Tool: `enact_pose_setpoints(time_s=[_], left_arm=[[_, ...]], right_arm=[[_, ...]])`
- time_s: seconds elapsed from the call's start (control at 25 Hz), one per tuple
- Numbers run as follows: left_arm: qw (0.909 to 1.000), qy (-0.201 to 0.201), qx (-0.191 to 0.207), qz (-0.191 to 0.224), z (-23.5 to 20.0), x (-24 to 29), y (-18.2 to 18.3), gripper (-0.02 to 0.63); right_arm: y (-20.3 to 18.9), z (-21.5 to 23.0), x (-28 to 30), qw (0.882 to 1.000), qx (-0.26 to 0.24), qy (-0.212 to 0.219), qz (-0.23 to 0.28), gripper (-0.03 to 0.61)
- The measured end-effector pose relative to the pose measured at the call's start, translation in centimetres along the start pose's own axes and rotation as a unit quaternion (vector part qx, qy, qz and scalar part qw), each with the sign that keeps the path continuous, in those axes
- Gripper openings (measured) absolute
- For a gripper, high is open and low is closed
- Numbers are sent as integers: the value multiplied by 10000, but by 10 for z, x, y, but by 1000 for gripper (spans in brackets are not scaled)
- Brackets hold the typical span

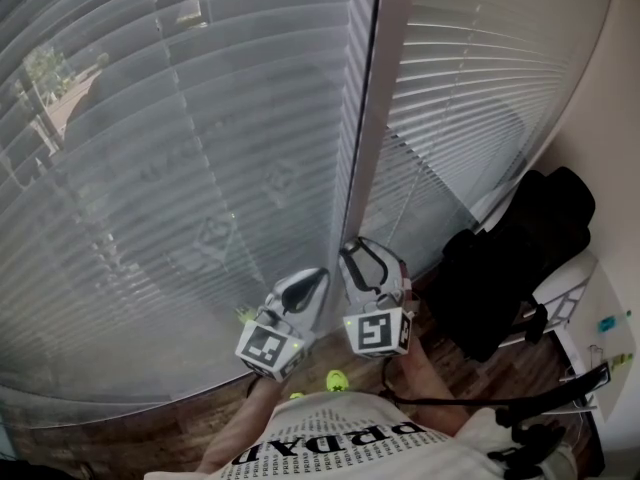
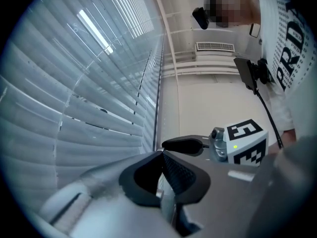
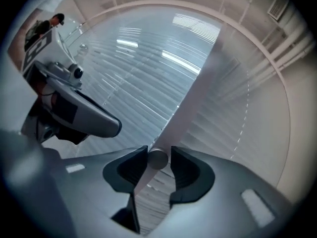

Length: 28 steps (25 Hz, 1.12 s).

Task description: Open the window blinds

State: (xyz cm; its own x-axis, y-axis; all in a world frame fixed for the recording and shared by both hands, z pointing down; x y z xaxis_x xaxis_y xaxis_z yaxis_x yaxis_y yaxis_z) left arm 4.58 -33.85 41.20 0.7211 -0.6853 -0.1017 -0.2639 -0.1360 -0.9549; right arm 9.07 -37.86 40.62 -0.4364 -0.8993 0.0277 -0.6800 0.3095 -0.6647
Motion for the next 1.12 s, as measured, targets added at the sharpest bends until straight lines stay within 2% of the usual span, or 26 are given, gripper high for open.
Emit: enact_pose_setpoints(time_s=[0.2, 0.44, 0.76, 0.88, 1.12], left_arm=[[9998, -8, -163, 114, 3, 2, 4, -8], [10000, 46, -2, 3, -5, -1, -2, -8], [9998, 51, -141, 89, -4, 1, 4, -8], [9997, 16, -199, 137, -2, 1, 6, -8], [9998, 17, -161, 102, -3, 0, 4, -8]], right_arm=[[-1, -2, 2, 9998, -192, -58, -37, 137], [-2, -1, 2, 10000, 2, -69, -41, 135], [-4, 5, 2, 9952, 978, -87, 50, 135], [-7, 5, 2, 9881, 1529, -85, 123, 133], [-13, 7, 1, 9725, 2320, -85, 175, 133]])
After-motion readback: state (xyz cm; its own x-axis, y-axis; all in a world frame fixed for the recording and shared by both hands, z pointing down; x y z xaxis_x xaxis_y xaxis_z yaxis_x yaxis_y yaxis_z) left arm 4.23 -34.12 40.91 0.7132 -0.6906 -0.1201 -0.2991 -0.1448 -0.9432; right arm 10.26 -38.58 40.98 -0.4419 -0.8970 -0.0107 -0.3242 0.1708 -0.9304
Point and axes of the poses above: the fingertips, and each gripper's own axes: x forward along the fingers, z to its right, y out of its top, the point moved 1 cm from there along -x, backward along the fingers, and after that the axes turned 14 degrees about -x, right-handed, at the moved point
